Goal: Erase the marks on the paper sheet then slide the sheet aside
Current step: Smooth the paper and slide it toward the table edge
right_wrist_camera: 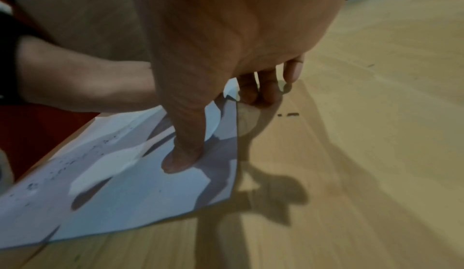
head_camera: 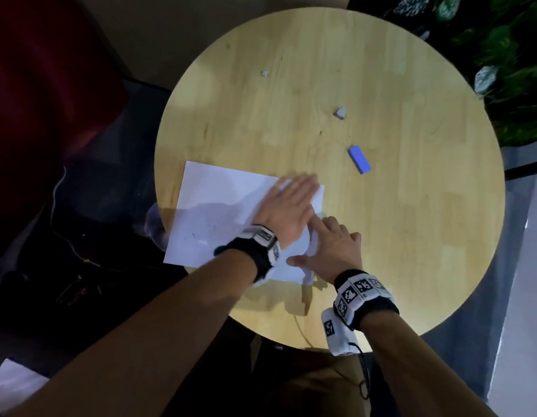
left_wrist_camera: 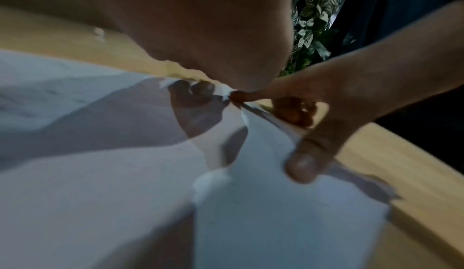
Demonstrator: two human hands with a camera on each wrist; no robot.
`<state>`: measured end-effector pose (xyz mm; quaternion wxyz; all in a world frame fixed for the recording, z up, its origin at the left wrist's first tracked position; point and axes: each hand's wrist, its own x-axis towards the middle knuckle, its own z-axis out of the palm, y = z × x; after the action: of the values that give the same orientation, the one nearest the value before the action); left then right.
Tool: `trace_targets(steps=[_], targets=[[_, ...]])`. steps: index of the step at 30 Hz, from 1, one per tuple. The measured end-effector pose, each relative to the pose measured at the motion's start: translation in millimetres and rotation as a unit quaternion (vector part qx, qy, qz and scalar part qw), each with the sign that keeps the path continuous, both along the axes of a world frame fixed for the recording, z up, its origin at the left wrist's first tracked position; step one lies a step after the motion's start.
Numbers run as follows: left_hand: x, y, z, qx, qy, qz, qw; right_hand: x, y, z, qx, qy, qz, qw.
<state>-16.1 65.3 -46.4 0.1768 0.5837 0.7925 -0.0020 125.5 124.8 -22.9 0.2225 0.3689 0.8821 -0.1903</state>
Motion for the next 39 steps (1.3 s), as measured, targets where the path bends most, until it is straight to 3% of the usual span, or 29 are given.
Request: trace_targets(steps=[2, 6, 8, 12, 14, 18, 23, 27, 31, 33, 36, 38, 39], targets=[[7.5, -6.6, -3.9, -0.018, -0.002, 0.005, 1.0, 0.1, 0.8, 0.5, 0.0, -0.002, 0.001, 1.0], [-40.3, -53.9, -24.4, 0.025, 0.016, 0.159, 0.987, 1.8, 0.9, -1.8, 0.002, 0.002, -0.001, 1.0], [-41.4, -65.3, -28.3, 0.058, 0.02, 0.15, 0.987, -0.4, 0.8, -0.8, -0.005, -0.002, 0.0, 1.0], [19.7, -58.6, -26.8, 0.069, -0.015, 0.008, 0.997, -10.8, 5.1, 0.7, -0.006, -0.009, -0.001, 1.0], [16.7, -67.9, -29.0, 0.07, -0.006, 0.04, 0.997, -17.0, 7.4, 3.3, 0.029, -0.024, 0.043, 0.998], [-27.7, -86.8, -25.8, 0.059, 0.011, 0.191, 0.98, -23.6, 10.8, 4.7, 0.042, 0.016, 0.098, 0.994], [8.1, -68.9, -21.9, 0.066, -0.012, 0.065, 0.996, -42.0, 11.7, 2.2, 0.031, 0.025, 0.119, 0.992], [1.1, -69.7, -14.1, 0.042, 0.006, 0.15, 0.988, -52.7, 15.6, 2.6, 0.066, -0.012, 0.154, 0.986], [-32.0, -51.1, 19.8, 0.046, 0.011, 0.159, 0.986, -64.2, 13.8, 4.2, 0.065, -0.031, 0.161, 0.984], [-42.8, -42.6, 40.9, 0.111, -0.001, 0.215, 0.97, -67.5, 12.2, 4.7, 0.061, -0.031, 0.155, 0.986], [-58.1, -33.1, 62.6, 0.186, -0.105, 0.355, 0.91, -68.9, 10.6, 6.1, 0.064, -0.036, 0.147, 0.986], [-67.7, -27.9, 70.6, 0.253, -0.23, 0.383, 0.858, -68.0, 10.6, 6.5, 0.062, -0.035, 0.143, 0.987], [-69.1, -26.7, 69.8, 0.272, -0.258, 0.357, 0.856, -67.7, 10.7, 6.6, 0.061, -0.034, 0.142, 0.987]])
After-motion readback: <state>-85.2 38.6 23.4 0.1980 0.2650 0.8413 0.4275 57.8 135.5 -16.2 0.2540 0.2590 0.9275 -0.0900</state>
